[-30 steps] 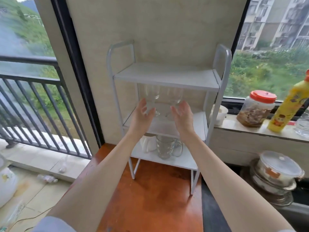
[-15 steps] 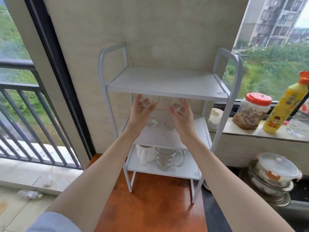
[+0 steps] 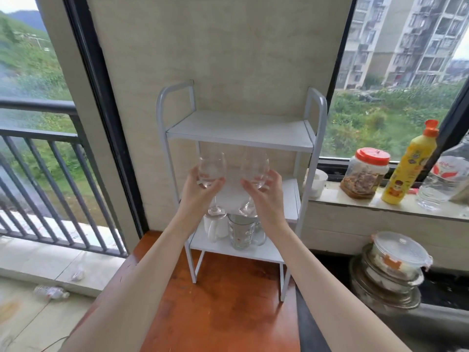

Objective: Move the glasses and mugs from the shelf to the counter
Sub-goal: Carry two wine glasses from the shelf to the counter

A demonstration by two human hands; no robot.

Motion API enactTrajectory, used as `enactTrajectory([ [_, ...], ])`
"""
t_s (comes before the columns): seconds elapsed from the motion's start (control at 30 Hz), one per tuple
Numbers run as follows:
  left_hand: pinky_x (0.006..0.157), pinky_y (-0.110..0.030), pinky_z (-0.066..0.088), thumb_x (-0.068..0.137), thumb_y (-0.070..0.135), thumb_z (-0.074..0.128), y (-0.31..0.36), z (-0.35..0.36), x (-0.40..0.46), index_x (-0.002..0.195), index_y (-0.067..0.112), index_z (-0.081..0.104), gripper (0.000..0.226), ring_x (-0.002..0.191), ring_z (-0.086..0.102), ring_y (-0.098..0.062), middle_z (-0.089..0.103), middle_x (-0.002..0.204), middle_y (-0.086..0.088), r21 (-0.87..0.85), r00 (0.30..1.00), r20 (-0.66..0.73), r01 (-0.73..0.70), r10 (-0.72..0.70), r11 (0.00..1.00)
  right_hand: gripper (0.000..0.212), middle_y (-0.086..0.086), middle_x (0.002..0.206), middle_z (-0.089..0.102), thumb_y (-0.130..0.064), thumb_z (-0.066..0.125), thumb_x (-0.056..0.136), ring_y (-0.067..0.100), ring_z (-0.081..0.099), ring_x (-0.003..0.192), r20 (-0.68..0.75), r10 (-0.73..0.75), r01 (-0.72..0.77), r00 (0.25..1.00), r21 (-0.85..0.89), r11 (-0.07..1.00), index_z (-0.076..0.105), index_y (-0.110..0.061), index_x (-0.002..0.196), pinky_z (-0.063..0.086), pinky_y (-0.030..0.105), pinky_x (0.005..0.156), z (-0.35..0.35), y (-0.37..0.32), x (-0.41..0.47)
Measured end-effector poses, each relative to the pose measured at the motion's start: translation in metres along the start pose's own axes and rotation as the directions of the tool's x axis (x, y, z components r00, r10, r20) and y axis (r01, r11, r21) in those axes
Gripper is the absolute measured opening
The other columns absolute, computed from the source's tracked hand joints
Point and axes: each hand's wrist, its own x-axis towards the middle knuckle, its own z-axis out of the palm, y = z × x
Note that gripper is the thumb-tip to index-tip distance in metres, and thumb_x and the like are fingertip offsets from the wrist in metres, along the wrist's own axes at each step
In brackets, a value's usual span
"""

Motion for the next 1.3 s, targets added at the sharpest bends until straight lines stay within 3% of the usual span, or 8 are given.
enactTrajectory([
  [0.2, 0.089, -0.039, 0.053, 0.078, 0.025, 0.072, 0.012, -0.002, -0.051, 0.120, 0.023, 0.042, 0.051, 0.101, 0.063, -0.023, 0.054, 0.114, -0.001, -0.037, 0.998, 0.056, 0.002, 0.000, 0.999, 0.052, -0.006, 0.097, 0.054, -0.023, 0.073, 0.076, 0.014, 0.063, 0.082, 0.085, -0.053, 0.053, 0.995, -0.001, 0.999, 0.043, -0.030, 0.118, 0.051, 0.015, 0.062, -0.027, -0.019, -0.052],
  [0.4, 0.090, -0.043, 0.052, 0.079, 0.015, 0.071, 0.013, 0.011, -0.116, 0.123, 0.007, 0.035, 0.058, 0.103, 0.061, -0.020, 0.060, 0.107, 0.000, -0.073, 0.985, 0.175, 0.019, -0.006, 0.997, 0.052, 0.006, 0.111, 0.057, -0.022, 0.072, 0.075, 0.024, 0.066, 0.091, 0.009, -0.038, 0.038, 0.999, -0.049, 0.998, 0.043, -0.023, 0.119, 0.055, 0.043, 0.084, -0.079, -0.028, -0.129],
  [0.6, 0.094, -0.044, 0.050, 0.081, 0.016, 0.068, 0.013, 0.040, -0.206, 0.134, 0.009, 0.027, 0.068, 0.102, 0.061, -0.019, 0.060, 0.108, 0.000, -0.049, 0.909, 0.416, 0.060, -0.034, 0.997, 0.056, 0.006, 0.105, 0.057, -0.022, 0.065, 0.068, 0.016, 0.061, 0.089, -0.169, 0.052, -0.043, 0.984, 0.057, 0.997, 0.043, -0.022, 0.119, 0.053, 0.030, 0.073, -0.143, -0.032, -0.231],
  [0.8, 0.086, -0.035, 0.053, 0.077, 0.015, 0.072, 0.042, 0.106, -0.287, 0.122, 0.019, 0.039, 0.056, 0.088, 0.064, -0.007, 0.060, 0.110, -0.006, -0.086, 0.752, 0.659, 0.084, -0.006, 0.993, 0.056, 0.003, 0.097, 0.059, -0.033, 0.070, 0.067, 0.013, 0.060, 0.081, -0.420, 0.033, -0.040, 0.907, -0.009, 0.999, 0.045, -0.023, 0.116, 0.050, 0.025, 0.067, -0.225, -0.067, -0.324],
  [0.9, 0.086, -0.037, 0.052, 0.066, 0.025, 0.071, 0.061, 0.145, -0.332, 0.119, 0.022, 0.040, 0.061, 0.093, 0.062, -0.012, 0.061, 0.103, -0.001, -0.103, 0.663, 0.748, 0.086, 0.020, 0.991, 0.051, -0.001, 0.093, 0.059, -0.030, 0.072, 0.073, 0.014, 0.061, 0.082, -0.545, -0.009, -0.043, 0.839, -0.083, 0.996, 0.046, -0.019, 0.116, 0.050, 0.020, 0.060, -0.271, -0.082, -0.374],
  [1.1, 0.076, -0.025, 0.051, 0.074, 0.012, 0.074, 0.100, 0.243, -0.462, 0.112, 0.014, 0.044, 0.049, 0.090, 0.061, -0.007, 0.059, 0.103, 0.006, -0.153, 0.430, 0.897, 0.077, 0.105, 0.985, 0.036, -0.001, 0.093, 0.057, -0.020, 0.070, 0.080, 0.012, 0.059, 0.080, -0.737, -0.075, -0.065, 0.672, -0.159, 0.985, 0.046, -0.027, 0.106, 0.052, 0.030, 0.065, -0.381, -0.116, -0.498],
  [1.2, 0.084, -0.036, 0.051, 0.067, 0.025, 0.072, 0.120, 0.293, -0.542, 0.117, 0.017, 0.041, 0.059, 0.098, 0.060, -0.015, 0.062, 0.105, -0.002, -0.169, 0.340, 0.932, 0.096, 0.128, 0.981, 0.035, 0.001, 0.093, 0.056, -0.020, 0.069, 0.081, 0.013, 0.059, 0.081, -0.799, -0.114, -0.100, 0.591, -0.212, 0.972, 0.045, -0.028, 0.106, 0.052, 0.028, 0.064, -0.441, -0.139, -0.573],
  [1.3, 0.092, -0.044, 0.050, 0.066, 0.031, 0.069, 0.136, 0.337, -0.625, 0.107, 0.029, 0.043, 0.048, 0.103, 0.060, -0.017, 0.061, 0.111, -0.008, -0.177, 0.260, 0.955, 0.108, 0.144, 0.978, 0.045, 0.009, 0.100, 0.057, -0.022, 0.068, 0.081, 0.016, 0.059, 0.083, -0.850, -0.131, -0.182, 0.510, -0.255, 0.950, 0.043, -0.018, 0.118, 0.052, 0.026, 0.064, -0.501, -0.161, -0.653],
])
